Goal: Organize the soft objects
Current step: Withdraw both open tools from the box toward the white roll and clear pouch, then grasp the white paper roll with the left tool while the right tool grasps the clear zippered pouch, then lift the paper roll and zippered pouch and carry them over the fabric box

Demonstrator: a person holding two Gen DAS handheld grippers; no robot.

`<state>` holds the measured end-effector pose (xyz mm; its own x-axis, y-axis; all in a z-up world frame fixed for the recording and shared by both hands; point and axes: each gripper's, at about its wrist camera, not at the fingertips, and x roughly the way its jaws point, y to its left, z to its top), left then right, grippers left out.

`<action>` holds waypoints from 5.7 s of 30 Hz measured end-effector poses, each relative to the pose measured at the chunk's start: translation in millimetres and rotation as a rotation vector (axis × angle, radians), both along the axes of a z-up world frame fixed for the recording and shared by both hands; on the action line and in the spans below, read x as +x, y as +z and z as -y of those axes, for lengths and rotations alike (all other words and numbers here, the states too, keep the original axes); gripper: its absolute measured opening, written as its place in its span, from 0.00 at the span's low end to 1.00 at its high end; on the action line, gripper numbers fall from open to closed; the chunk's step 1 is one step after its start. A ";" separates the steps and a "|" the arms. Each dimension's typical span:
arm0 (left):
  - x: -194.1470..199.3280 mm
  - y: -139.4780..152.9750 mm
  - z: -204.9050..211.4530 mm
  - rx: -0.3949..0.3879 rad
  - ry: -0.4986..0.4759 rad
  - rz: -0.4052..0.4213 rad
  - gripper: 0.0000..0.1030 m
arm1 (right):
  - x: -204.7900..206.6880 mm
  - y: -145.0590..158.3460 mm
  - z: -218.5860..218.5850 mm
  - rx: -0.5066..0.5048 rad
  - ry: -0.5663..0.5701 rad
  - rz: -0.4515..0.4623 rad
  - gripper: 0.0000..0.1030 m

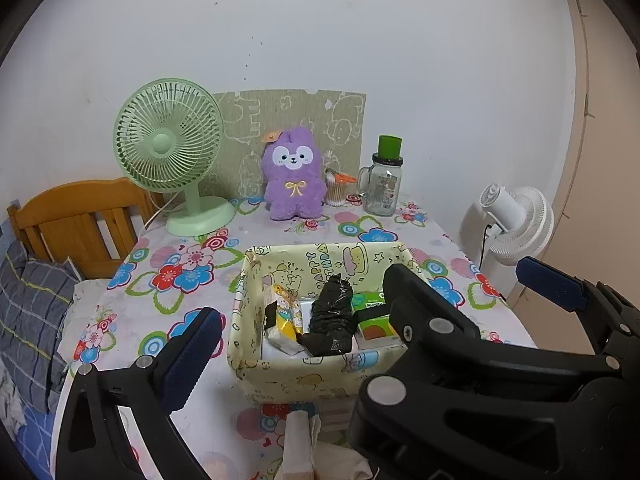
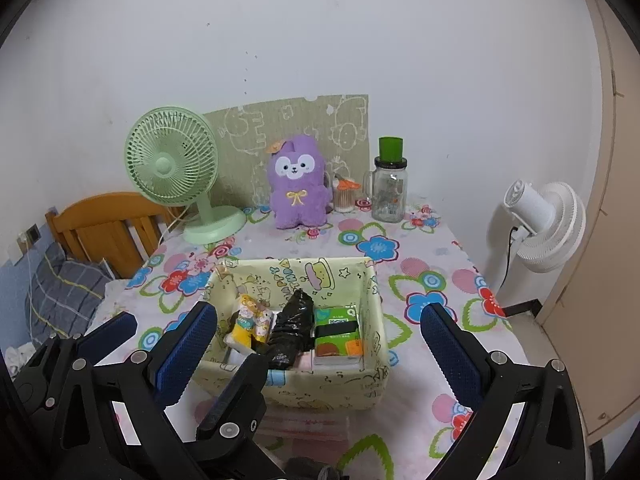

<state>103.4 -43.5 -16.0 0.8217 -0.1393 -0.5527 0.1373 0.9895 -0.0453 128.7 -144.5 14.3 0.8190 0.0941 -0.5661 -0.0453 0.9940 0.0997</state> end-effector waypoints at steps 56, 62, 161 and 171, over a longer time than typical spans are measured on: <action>-92.6 -25.2 -10.0 0.000 -0.007 0.054 1.00 | -98.1 -18.0 -14.1 -0.020 0.013 0.063 1.00; -87.4 -36.7 -15.6 -0.002 -0.017 0.031 1.00 | -95.7 -30.9 -19.7 -0.007 0.024 0.050 0.99; 3.4 -124.4 -21.6 0.005 -0.009 -0.303 0.18 | 17.3 -140.5 -33.6 0.031 0.045 -0.344 0.89; -8.0 -109.1 -17.7 0.003 -0.011 -0.256 0.17 | 0.5 -122.8 -30.6 0.035 0.037 -0.296 0.89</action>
